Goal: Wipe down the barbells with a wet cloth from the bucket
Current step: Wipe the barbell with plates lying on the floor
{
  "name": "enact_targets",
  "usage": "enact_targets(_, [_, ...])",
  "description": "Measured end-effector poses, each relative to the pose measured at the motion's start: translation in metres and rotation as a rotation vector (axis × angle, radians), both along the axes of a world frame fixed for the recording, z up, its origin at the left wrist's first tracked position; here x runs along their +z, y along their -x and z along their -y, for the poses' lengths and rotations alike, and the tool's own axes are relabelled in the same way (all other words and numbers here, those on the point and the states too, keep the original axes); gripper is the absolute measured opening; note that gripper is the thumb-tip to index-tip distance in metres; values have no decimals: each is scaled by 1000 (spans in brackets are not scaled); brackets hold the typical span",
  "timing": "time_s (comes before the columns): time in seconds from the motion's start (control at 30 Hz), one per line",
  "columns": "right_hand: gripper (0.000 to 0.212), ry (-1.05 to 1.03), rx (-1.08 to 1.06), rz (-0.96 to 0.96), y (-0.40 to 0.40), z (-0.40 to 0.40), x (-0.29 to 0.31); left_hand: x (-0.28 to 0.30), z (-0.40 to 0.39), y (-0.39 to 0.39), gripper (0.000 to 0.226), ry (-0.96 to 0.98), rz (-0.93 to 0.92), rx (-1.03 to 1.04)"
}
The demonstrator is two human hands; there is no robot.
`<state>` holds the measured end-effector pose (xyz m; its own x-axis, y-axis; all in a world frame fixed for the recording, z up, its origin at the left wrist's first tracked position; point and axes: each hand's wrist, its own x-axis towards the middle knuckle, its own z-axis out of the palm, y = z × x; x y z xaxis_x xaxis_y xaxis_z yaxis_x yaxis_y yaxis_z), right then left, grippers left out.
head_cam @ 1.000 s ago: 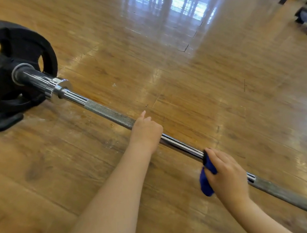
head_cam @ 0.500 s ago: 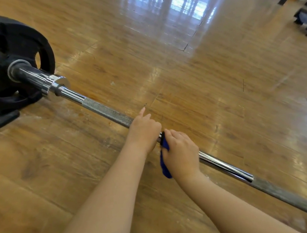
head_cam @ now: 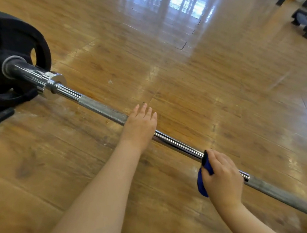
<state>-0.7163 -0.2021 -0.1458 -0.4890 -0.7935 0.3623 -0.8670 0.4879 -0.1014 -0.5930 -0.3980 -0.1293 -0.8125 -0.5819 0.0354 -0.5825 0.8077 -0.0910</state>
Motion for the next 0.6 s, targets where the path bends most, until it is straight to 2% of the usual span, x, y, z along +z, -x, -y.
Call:
enact_targets(0.13, [54, 17, 164, 20, -38, 70, 1, 6, 3, 3, 62, -12, 50, -13])
enact_targets(0.27, [41, 20, 250, 14, -59, 106, 7, 7, -3, -3, 56, -31, -6, 12])
enact_targets(0.4, [57, 17, 261, -97, -23, 54, 3, 4, -6, -4, 63, -9, -15, 60])
enact_targets(0.53, [53, 17, 143, -137, 20, -14, 1, -2, -13, -6, 66, 46, -44, 75])
enact_targets(0.6, [58, -22, 68, -123, 25, -31, 1, -5, -18, -5, 63, 78, -37, 34])
